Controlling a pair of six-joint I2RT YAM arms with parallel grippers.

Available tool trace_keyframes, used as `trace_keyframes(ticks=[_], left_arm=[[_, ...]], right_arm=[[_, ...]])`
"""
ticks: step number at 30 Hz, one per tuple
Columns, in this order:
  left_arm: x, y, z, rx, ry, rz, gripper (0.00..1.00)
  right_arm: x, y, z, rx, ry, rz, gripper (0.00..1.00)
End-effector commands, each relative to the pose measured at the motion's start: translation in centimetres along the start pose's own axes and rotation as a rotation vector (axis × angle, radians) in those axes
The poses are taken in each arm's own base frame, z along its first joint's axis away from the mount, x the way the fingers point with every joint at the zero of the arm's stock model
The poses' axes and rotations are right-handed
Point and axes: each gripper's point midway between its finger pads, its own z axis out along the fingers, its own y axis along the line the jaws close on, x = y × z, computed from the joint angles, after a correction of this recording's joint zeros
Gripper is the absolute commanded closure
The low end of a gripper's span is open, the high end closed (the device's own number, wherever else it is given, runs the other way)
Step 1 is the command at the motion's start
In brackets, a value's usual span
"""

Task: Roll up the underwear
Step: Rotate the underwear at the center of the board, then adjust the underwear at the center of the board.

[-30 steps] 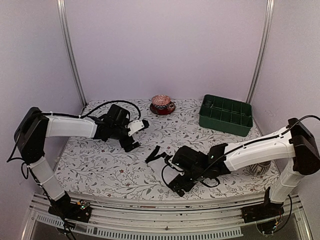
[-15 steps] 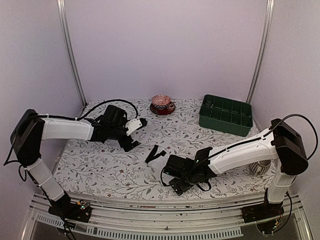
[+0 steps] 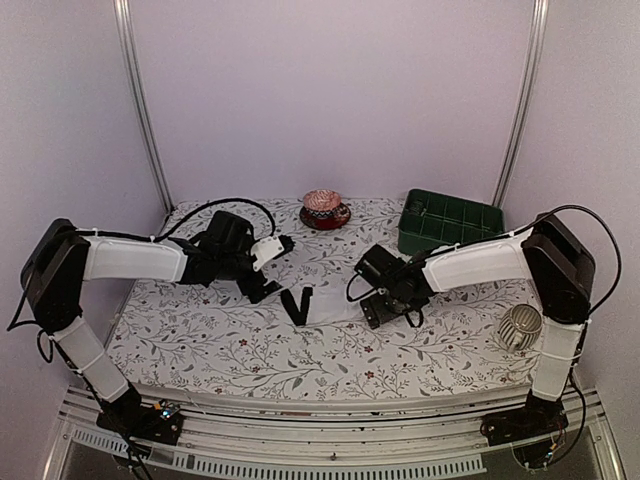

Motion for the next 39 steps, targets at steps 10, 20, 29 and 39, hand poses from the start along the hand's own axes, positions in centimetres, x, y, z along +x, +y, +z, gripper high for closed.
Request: trace_keyframes(ticks=[10,20,29,39], left_arm=[[0.2,3.7,-0.7,-0.084,-0.035,-0.062,0.01],[4.5,4.7,3.2,-0.119,0.129,0.0,0.02],[6.3,1.0,5.4,-0.044,0.221,0.102,0.01],[4.8,-9.4,4.0,0.201,0.139,0.323,0.01]], right_arm=[[-12.4,1.7,9.7,0.057,-0.052,-0.112,0.01],[-15.4,3.0,-0.3,-0.075,-0.228,-0.103,0.01],[-9.8,4.1,-12.1,-0.296,-0.367,-0.19,0.01],[-4.4,6.6,-17.6,-0.468,-0.625,-0.477,0.01]])
